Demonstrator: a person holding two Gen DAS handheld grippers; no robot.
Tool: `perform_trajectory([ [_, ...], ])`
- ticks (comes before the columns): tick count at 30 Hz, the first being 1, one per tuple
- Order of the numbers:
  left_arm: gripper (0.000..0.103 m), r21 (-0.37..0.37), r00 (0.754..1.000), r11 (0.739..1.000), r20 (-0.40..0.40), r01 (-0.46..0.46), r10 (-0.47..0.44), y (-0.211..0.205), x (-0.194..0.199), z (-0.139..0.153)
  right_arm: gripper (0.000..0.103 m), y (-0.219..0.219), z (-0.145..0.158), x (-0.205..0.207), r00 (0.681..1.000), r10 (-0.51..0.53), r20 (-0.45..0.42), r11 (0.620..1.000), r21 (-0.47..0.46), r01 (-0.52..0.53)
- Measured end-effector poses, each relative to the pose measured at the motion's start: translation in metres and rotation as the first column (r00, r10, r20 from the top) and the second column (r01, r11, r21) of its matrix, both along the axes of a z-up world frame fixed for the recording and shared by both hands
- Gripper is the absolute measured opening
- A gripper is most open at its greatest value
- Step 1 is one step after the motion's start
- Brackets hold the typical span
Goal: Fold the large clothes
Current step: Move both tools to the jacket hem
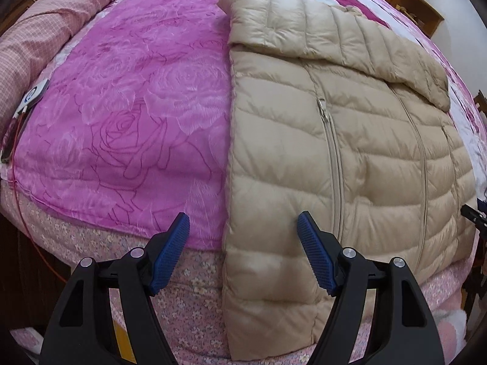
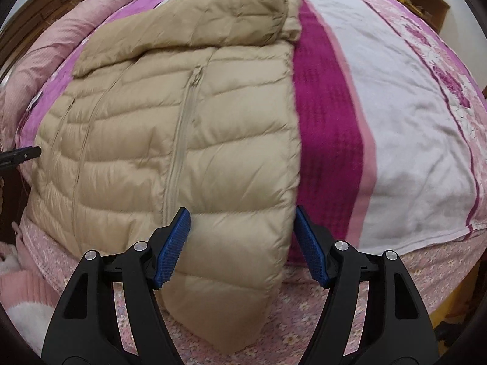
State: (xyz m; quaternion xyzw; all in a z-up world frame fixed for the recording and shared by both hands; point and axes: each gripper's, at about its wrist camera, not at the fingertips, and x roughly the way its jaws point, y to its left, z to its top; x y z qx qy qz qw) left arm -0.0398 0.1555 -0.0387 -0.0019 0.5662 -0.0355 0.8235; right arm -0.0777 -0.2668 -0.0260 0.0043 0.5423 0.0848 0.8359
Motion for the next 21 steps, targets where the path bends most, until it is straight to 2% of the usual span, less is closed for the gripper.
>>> perform_trajectory([
  [6, 0.072, -0.118, 0.998, 0.992, -0.036, 0.049, -0.054, -0.008, -0.017, -0.01, 0.07, 0.012, -0.007, -0.006, 0.999, 0.031, -0.013, 1.0, 0.0, -0.031],
  [9, 0.073, -0.084, 0.997, 0.993, -0.016, 0.08, -0.082, -0.018, -0.024, -0.012, 0.072, 0.015, -0.007, -0.008, 0.999, 0.052, -0.006, 0.999, -0.004, -0.052],
  [12, 0.073, -0.113, 0.994, 0.988, -0.027, 0.103, -0.107, -0.027, -0.028, -0.016, 0.072, 0.017, -0.008, -0.01, 0.997, 0.071, 0.0, 0.997, 0.0, -0.071],
  [15, 0.073, -0.107, 0.991, 0.985, -0.006, 0.135, -0.137, -0.034, -0.034, -0.017, 0.074, 0.018, -0.008, -0.013, 0.995, 0.096, 0.009, 0.995, 0.007, -0.096],
  [17, 0.073, -0.137, 0.991, 0.982, 0.002, 0.134, -0.135, -0.035, -0.03, -0.016, 0.073, 0.02, -0.009, -0.014, 0.994, 0.103, 0.023, 0.995, 0.012, -0.103],
  [18, 0.071, -0.145, 0.991, 0.981, -0.004, 0.131, -0.133, -0.036, -0.028, -0.018, 0.064, 0.02, -0.01, -0.014, 0.995, 0.098, 0.034, 0.995, 0.022, -0.098],
  [19, 0.062, -0.142, 0.991, 0.982, -0.01, 0.128, -0.131, -0.037, -0.026, -0.019, 0.058, 0.021, -0.01, -0.014, 0.995, 0.091, 0.045, 0.995, 0.027, -0.093],
  [20, 0.052, -0.128, 0.992, 0.984, -0.019, 0.124, -0.127, -0.038, -0.023, -0.021, 0.048, 0.022, -0.009, -0.014, 0.995, 0.085, 0.055, 0.996, 0.026, -0.087],
  [21, 0.048, -0.124, 0.991, 0.985, -0.03, 0.123, -0.128, -0.038, -0.021, -0.022, 0.035, 0.022, -0.008, -0.014, 0.995, 0.082, 0.062, 0.996, 0.026, -0.084],
])
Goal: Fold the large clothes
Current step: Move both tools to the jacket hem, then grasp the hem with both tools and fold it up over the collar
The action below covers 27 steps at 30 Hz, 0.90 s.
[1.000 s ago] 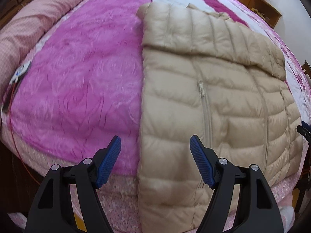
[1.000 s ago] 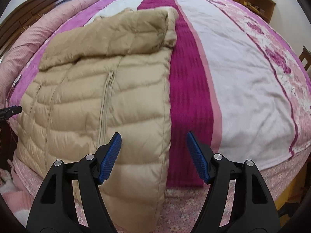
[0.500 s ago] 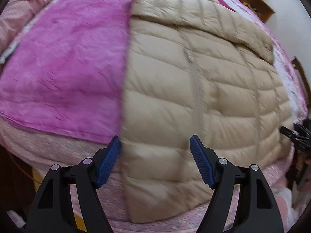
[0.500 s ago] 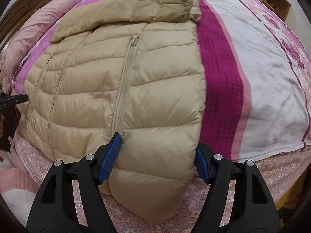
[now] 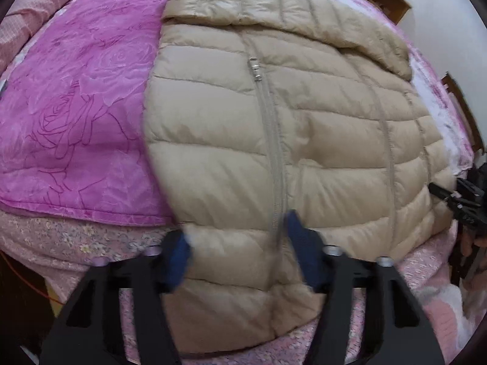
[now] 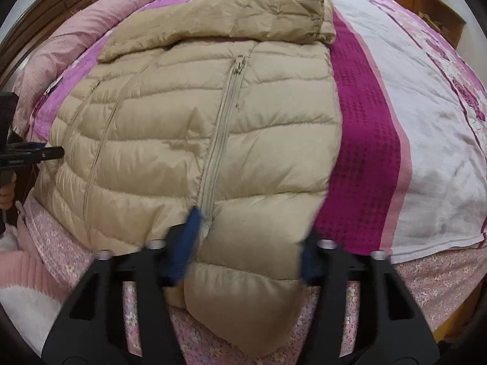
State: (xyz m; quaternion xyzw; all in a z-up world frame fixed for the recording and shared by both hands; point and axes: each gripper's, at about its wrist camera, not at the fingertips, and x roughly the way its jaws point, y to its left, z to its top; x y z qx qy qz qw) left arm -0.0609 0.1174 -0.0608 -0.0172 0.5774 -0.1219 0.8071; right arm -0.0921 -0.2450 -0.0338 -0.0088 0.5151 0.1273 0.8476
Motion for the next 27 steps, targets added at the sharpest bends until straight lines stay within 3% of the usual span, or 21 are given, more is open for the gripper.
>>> perform_trajectory([
  [2, 0.027, -0.02, 1.0, 1.0, -0.011, 0.011, -0.011, -0.001, 0.001, 0.004, 0.023, -0.002, 0.007, 0.001, 1.0, -0.013, 0.015, 1.0, 0.028, 0.012],
  [3, 0.022, -0.031, 1.0, 0.999, -0.009, 0.023, -0.023, -0.002, 0.0, 0.008, 0.017, -0.005, 0.012, -0.001, 1.0, -0.019, 0.023, 0.998, 0.052, 0.018],
  [7, 0.012, -0.048, 0.998, 0.997, 0.012, 0.056, -0.056, 0.002, -0.004, 0.025, 0.012, -0.008, 0.033, -0.007, 0.998, -0.028, 0.06, 0.994, 0.103, 0.022],
  [20, 0.009, -0.043, 0.986, 0.988, 0.089, 0.145, -0.141, 0.006, -0.028, 0.099, 0.01, -0.012, 0.097, -0.036, 0.992, -0.035, 0.122, 0.983, 0.181, 0.012],
  [27, 0.009, -0.12, 0.99, 0.983, 0.061, 0.136, -0.13, 0.016, -0.049, 0.119, 0.01, -0.019, 0.122, -0.059, 0.993, -0.031, 0.11, 0.977, 0.213, 0.007],
])
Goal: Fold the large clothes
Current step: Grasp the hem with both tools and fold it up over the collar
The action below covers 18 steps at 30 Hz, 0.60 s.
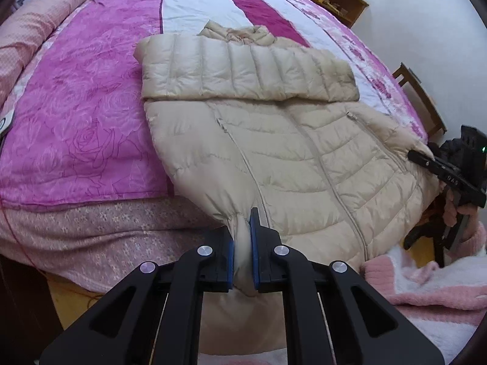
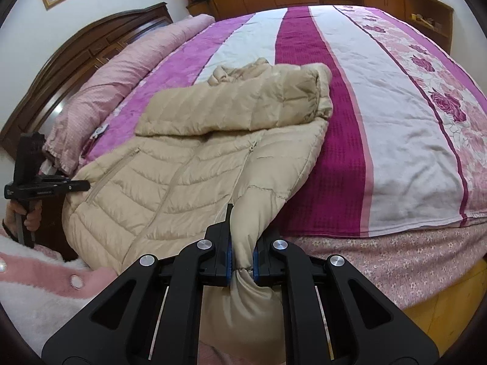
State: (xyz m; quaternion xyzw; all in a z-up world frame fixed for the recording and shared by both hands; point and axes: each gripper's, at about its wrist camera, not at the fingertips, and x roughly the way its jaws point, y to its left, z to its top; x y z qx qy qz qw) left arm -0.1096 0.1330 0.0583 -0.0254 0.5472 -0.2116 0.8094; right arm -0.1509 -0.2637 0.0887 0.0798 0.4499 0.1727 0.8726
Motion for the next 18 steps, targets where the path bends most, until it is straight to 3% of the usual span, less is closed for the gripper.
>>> perform_trajectory([
  [10, 0.009, -0.047, 0.995, 0.997, 0.07, -0.063, 0.066, 0.0, 0.034, 0.009, 0.01, -0.003, 0.022, 0.028, 0.995, -0.026, 0.096, 1.0, 0.015, 0.025],
  [18, 0.009, -0.099, 0.978, 0.987, 0.159, -0.124, 0.138, 0.0, 0.095, 0.022, 0.01, -0.007, 0.032, 0.088, 0.978, -0.089, 0.187, 0.996, 0.028, 0.085],
])
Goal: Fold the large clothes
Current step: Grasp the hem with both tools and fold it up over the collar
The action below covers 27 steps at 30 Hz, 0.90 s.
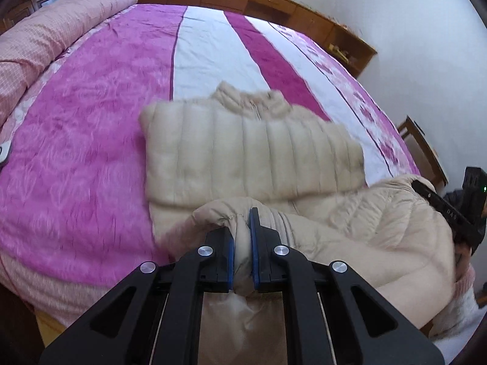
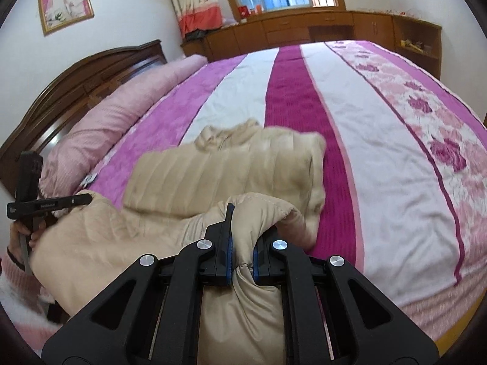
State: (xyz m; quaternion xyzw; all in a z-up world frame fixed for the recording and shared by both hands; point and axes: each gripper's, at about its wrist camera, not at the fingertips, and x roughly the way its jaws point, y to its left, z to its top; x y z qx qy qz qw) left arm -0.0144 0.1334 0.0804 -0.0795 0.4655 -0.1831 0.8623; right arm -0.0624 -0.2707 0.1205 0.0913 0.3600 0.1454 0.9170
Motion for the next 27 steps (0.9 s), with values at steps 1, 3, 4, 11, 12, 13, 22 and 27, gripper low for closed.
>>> perform_trajectory([
  [1, 0.009, 0.003, 1.0, 1.0, 0.003, -0.01, 0.01, 0.001, 0.008, -0.001, 0.01, 0.0, -0.001, 0.01, 1.0, -0.007, 0.003, 1.0, -0.004, 0.007],
  [3, 0.009, 0.011, 0.999, 0.999, 0.002, -0.041, 0.041, 0.004, 0.03, -0.006, 0.01, 0.0, -0.004, 0.032, 1.0, -0.025, 0.007, 1.0, -0.014, 0.025],
  [4, 0.009, 0.018, 0.998, 0.998, 0.002, -0.056, 0.056, 0.005, 0.038, -0.008, 0.01, -0.001, -0.006, 0.041, 0.999, -0.034, 0.006, 0.999, -0.015, 0.034],
  [11, 0.01, 0.088, 0.996, 0.992, -0.005, -0.089, 0.09, 0.007, 0.097, -0.038, 0.01, -0.005, -0.04, 0.108, 0.992, -0.127, -0.022, 0.991, -0.045, 0.126],
  [12, 0.01, 0.106, 0.996, 0.991, -0.009, -0.087, 0.089, 0.005, 0.105, -0.044, 0.01, -0.005, -0.047, 0.116, 0.99, -0.134, -0.032, 0.99, -0.053, 0.132],
  [13, 0.01, 0.117, 0.996, 0.989, -0.012, -0.086, 0.088, 0.003, 0.111, -0.05, 0.01, -0.005, -0.052, 0.121, 0.99, -0.139, -0.037, 0.989, -0.061, 0.137],
  [22, 0.015, 0.151, 0.994, 0.983, -0.027, -0.104, 0.11, -0.003, 0.136, -0.087, 0.016, -0.002, -0.106, 0.149, 0.979, -0.175, -0.101, 0.98, -0.114, 0.164],
  [27, 0.023, 0.172, 0.998, 0.983, -0.003, -0.065, 0.066, -0.007, 0.12, -0.071, 0.018, -0.001, -0.108, 0.154, 0.976, -0.181, -0.124, 0.978, -0.126, 0.166],
])
